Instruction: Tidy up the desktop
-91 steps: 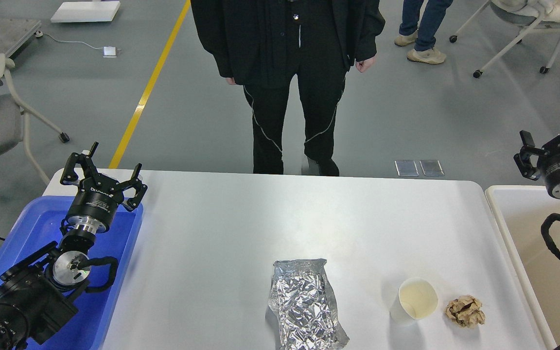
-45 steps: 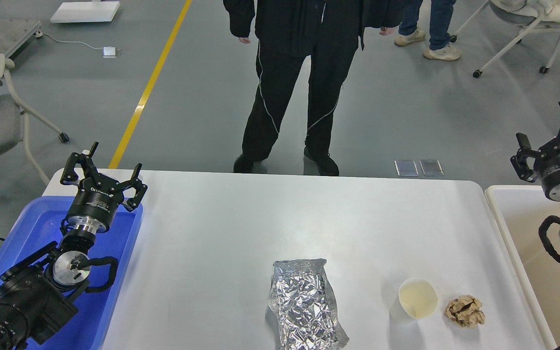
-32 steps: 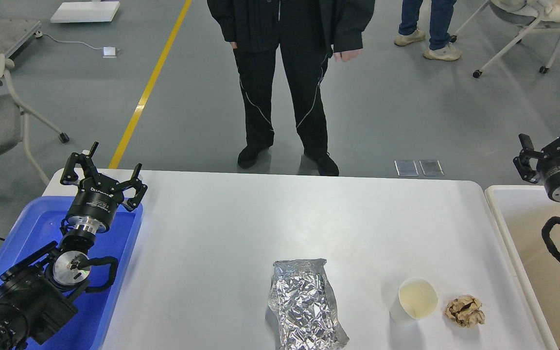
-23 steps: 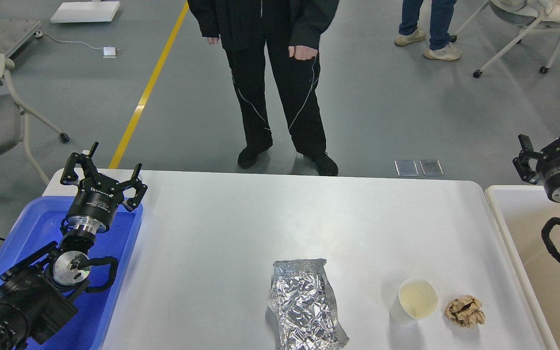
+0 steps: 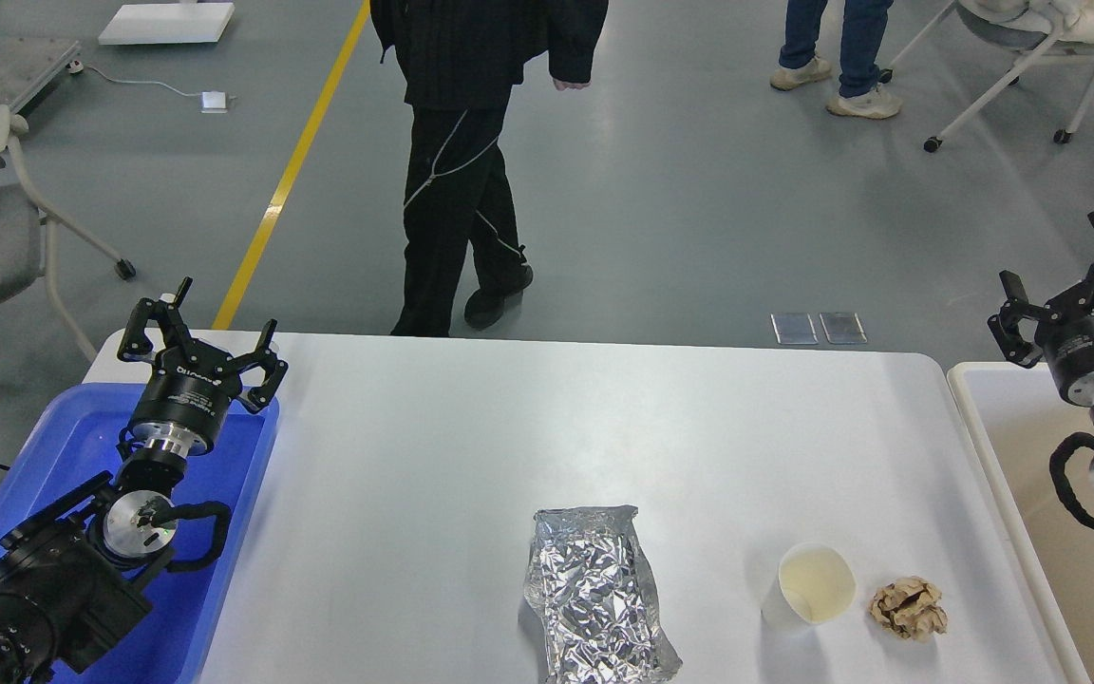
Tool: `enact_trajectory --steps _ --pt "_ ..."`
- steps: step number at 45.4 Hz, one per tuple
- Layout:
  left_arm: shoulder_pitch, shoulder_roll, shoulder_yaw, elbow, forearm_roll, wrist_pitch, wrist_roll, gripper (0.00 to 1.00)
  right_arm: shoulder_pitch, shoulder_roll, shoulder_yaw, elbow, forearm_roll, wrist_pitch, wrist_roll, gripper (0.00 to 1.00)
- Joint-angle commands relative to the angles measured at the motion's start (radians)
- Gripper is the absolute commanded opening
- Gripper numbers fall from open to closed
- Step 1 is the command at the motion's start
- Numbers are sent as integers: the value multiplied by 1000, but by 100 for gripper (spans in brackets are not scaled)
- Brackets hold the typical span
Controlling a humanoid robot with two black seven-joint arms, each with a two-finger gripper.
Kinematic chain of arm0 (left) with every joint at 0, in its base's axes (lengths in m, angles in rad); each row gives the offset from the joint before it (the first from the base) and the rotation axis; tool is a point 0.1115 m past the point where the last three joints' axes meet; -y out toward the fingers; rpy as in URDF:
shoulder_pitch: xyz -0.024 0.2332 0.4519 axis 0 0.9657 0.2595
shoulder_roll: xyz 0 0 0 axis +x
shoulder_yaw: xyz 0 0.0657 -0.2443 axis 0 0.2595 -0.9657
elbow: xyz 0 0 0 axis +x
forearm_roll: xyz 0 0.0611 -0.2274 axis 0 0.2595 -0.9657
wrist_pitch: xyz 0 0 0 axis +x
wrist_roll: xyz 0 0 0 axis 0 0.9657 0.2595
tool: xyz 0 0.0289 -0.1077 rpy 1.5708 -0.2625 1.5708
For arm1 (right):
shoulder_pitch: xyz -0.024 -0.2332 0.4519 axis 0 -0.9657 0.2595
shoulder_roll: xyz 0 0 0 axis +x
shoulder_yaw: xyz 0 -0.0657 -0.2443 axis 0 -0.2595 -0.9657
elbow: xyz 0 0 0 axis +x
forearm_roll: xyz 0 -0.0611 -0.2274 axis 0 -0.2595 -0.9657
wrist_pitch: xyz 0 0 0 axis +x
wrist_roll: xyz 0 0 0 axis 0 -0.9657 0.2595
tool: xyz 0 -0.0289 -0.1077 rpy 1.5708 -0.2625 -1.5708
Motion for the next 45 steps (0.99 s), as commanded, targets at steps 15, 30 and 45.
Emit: enact_trajectory --steps 15,30,45 --pt "0 0 0 0 0 -1 0 100 96 -136 -304 -10 -38 9 3 100" --pt "0 0 0 0 0 0 0 100 343 -259 -809 13 -331 11 7 100" --pt "0 0 0 0 0 0 0 100 584 -382 -1196 184 -658 10 64 100"
